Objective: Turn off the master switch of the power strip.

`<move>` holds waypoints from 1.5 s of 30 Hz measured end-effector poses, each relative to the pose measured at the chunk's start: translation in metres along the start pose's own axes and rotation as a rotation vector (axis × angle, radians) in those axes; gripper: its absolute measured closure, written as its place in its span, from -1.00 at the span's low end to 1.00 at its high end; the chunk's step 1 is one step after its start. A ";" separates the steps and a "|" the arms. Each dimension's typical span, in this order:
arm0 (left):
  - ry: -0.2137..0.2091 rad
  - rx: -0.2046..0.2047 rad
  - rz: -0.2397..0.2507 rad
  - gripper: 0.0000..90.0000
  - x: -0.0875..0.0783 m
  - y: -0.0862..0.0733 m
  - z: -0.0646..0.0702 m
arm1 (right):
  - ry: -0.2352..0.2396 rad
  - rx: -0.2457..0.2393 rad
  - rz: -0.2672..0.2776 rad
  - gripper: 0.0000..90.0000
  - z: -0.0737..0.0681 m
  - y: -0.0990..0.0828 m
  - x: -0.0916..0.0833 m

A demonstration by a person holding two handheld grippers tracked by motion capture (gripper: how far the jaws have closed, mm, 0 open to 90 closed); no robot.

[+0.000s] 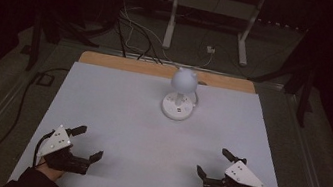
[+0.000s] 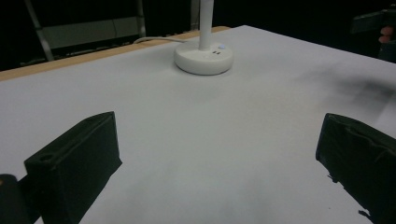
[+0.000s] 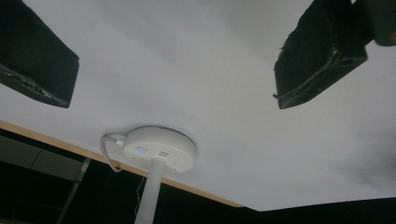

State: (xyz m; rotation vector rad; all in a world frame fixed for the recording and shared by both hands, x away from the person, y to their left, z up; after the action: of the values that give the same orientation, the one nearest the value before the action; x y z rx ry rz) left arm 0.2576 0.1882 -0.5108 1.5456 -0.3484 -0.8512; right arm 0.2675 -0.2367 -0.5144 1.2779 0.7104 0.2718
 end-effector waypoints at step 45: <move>-0.047 -0.013 0.011 -0.99 0.002 0.001 0.003 | 0.003 0.044 0.025 -1.00 0.000 0.016 -0.009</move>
State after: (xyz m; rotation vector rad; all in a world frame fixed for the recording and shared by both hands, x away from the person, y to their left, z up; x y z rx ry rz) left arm 0.2572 0.1841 -0.5107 1.5121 -0.3842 -0.8806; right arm 0.2639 -0.2373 -0.4966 1.3294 0.7068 0.2794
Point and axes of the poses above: each handheld gripper's, and its own axes: x roughly forward along the jaws, y roughly out of its top, z roughly to its right, the point moved 5 cm from there along x, roughly forward along the jaws
